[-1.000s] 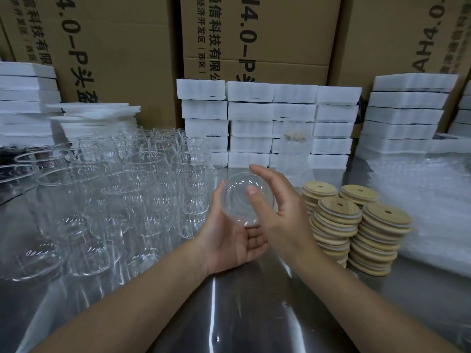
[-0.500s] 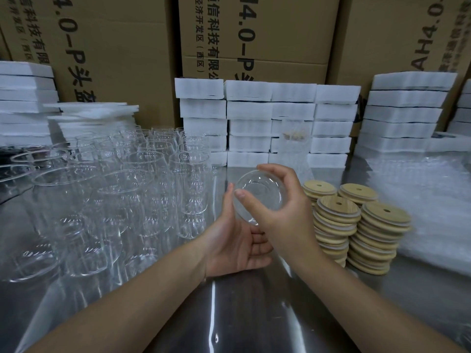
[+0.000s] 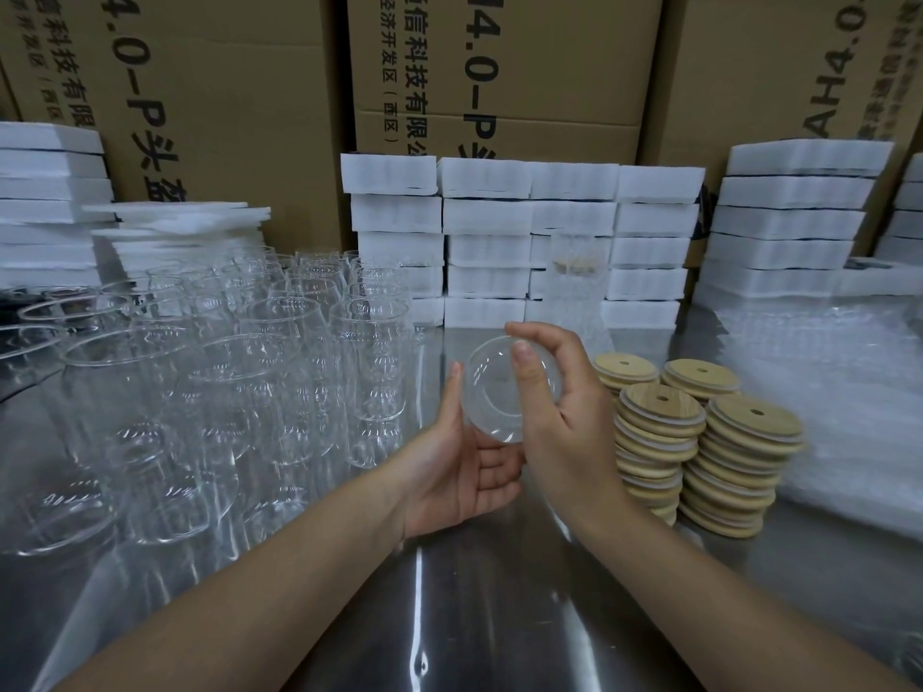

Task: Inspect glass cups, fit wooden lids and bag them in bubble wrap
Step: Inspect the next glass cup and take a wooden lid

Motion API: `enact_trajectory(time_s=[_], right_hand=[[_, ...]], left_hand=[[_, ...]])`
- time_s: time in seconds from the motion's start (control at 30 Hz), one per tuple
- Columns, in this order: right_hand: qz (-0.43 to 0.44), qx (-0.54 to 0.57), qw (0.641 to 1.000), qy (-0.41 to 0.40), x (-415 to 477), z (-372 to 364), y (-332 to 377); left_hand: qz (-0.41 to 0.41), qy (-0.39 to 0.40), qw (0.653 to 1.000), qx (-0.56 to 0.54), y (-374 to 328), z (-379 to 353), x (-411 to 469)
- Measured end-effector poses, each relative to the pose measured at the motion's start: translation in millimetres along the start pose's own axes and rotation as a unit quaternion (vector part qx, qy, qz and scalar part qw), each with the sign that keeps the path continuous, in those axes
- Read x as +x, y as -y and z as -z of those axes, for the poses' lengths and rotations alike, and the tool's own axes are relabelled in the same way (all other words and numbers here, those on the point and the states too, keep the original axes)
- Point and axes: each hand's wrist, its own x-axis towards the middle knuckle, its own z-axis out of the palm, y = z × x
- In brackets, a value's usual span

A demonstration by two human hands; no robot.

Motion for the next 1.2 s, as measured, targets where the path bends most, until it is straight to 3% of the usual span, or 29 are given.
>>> enact_trajectory(time_s=[0.23,0.47,0.57,0.67,0.87,1.03,1.2], right_hand=[[0.057,-0.039,0.998,0.006,1.9,0.6,-3.2],[0.027,0.006,1.0,0.004,5.0,3.2,-5.4],[0.027,0.0,1.0,-0.009,1.8,-1.7,-7.7],[-0.038,0.007,0.999,-0.005,4.3,-3.9,-9.1],[-0.183,0.144,0.973,0.01,11.4,1.2,-4.8],[-0.243,0.239,0.94,-0.017,21.7,5.2,-4.7],[-0.289,0.266,0.92,0.002,23.8,7.4,-3.0]], left_hand=[[-0.035,0.003,0.999,-0.029,-2.5,0.2,-2.3],[-0.066,0.054,0.985,-0.148,-1.1,-3.5,-4.1],[-0.118,0.066,0.978,-0.156,0.3,-5.9,-4.3],[-0.183,0.03,0.979,-0.088,4.6,-6.7,-1.7],[-0.272,-0.047,0.958,0.077,4.1,-1.8,-4.4],[-0.262,-0.068,0.956,0.111,3.2,-0.9,-4.0],[-0.206,-0.001,0.976,0.07,-4.1,4.9,-6.6]])
